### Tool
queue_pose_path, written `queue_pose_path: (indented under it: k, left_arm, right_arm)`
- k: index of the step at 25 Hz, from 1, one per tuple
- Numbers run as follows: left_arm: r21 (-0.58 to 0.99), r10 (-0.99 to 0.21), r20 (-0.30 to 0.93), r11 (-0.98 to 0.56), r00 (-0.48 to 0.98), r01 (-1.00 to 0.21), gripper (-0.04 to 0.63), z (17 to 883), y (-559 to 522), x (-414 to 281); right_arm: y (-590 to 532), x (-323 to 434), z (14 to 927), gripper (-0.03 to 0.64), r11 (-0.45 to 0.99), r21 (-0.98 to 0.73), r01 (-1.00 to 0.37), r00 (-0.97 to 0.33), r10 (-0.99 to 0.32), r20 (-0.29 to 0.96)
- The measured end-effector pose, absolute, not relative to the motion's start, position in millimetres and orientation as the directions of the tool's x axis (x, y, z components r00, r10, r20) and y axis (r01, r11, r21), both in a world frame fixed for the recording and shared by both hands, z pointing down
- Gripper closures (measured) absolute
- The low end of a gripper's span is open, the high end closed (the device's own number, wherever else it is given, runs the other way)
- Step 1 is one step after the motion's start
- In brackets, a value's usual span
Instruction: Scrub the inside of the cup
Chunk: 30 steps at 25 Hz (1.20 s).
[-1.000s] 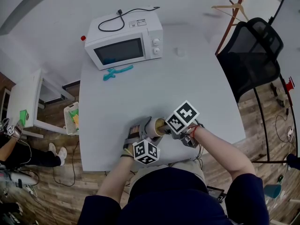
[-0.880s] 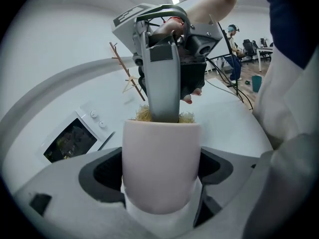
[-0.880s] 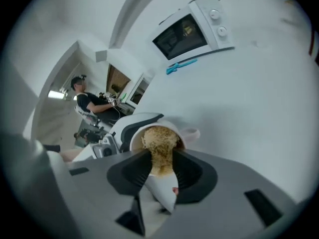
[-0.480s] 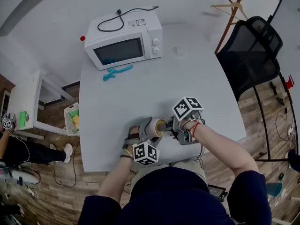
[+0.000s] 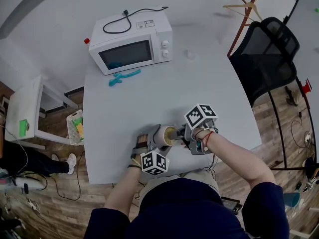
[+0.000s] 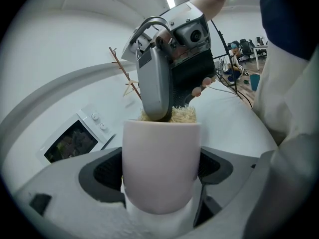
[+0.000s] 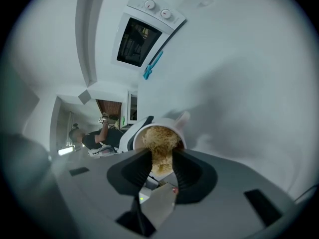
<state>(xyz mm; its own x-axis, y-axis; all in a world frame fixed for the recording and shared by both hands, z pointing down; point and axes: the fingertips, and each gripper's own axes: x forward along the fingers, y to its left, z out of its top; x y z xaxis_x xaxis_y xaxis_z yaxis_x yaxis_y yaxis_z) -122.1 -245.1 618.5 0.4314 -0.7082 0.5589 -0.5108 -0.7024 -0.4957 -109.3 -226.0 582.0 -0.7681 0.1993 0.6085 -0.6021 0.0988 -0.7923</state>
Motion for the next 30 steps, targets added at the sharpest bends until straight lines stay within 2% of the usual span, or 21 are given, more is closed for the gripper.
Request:
queue_pose_path:
  k: [7, 13, 17, 30]
  left_arm:
    - [-0.438, -0.715, 0.537, -0.69, 0.448, -0.577, 0.166, 618.8, -248.7, -128.5]
    - [-0.297, -0.707, 0.524, -0.675, 0.475, -0.676, 0.164, 625.1, -248.2, -132.7]
    - [-0.251, -0.688, 0.534, -0.684, 0.491, -0.685, 0.166, 635.3, -242.8, -129.5]
    - [-0.121, -0.684, 0.513, -0.656, 0.518, -0.745, 0.164, 645.4, -245.3, -115.5]
  right_arm:
    - [-228.3, -98.3, 563.8, 0.483, 0.079, -0.822, -0.564, -0.806, 0.164, 0.568]
    - [-229.4, -87.9, 545.0, 0.482, 0.051, -0.862, -0.504, -0.855, 0.112, 0.507]
    - [-233.1, -78.8, 530.9, 0.482, 0.038, -0.886, -0.463, -0.883, 0.063, 0.465]
    - [-245.2, -59.4, 529.6, 0.482, 0.051, -0.892, -0.449, -0.893, -0.022, 0.449]
